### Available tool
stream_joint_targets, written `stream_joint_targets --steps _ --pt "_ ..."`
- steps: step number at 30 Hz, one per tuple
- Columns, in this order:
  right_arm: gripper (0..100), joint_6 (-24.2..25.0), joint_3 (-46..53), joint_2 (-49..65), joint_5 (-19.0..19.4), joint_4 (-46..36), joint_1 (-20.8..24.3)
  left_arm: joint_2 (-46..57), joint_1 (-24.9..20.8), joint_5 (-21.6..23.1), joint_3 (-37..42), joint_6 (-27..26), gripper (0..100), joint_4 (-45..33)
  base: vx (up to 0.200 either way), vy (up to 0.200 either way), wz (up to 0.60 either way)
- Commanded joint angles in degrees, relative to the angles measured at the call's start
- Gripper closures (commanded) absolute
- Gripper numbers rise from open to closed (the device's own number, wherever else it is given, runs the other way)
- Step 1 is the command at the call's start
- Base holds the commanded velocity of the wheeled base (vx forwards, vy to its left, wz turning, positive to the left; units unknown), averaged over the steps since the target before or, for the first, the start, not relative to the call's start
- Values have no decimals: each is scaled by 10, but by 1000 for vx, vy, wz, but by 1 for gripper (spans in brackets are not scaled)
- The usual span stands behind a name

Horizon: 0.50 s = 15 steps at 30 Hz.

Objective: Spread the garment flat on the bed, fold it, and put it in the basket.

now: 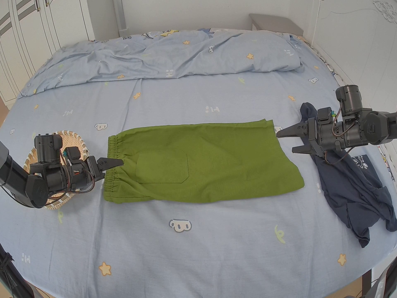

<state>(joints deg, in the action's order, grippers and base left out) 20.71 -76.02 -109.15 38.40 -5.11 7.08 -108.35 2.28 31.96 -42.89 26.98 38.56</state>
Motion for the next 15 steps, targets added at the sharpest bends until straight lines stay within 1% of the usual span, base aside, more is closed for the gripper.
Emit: stream_joint_targets --steps 1,9,11,15 --pt "0 0 0 -3 0 2 -1 -28 -10 -2 -8 -3 0 2 0 0 0" --pt "0 2 -3 -11 -1 6 -1 -63 -10 -12 -18 -8 0 8 0 0 0" --pt "0 3 -2 -14 0 9 0 -79 -10 -25 -18 -11 0 28 0 0 0" --pt "0 3 -2 -16 0 9 1 -82 -8 -27 -19 -11 0 34 0 0 0"
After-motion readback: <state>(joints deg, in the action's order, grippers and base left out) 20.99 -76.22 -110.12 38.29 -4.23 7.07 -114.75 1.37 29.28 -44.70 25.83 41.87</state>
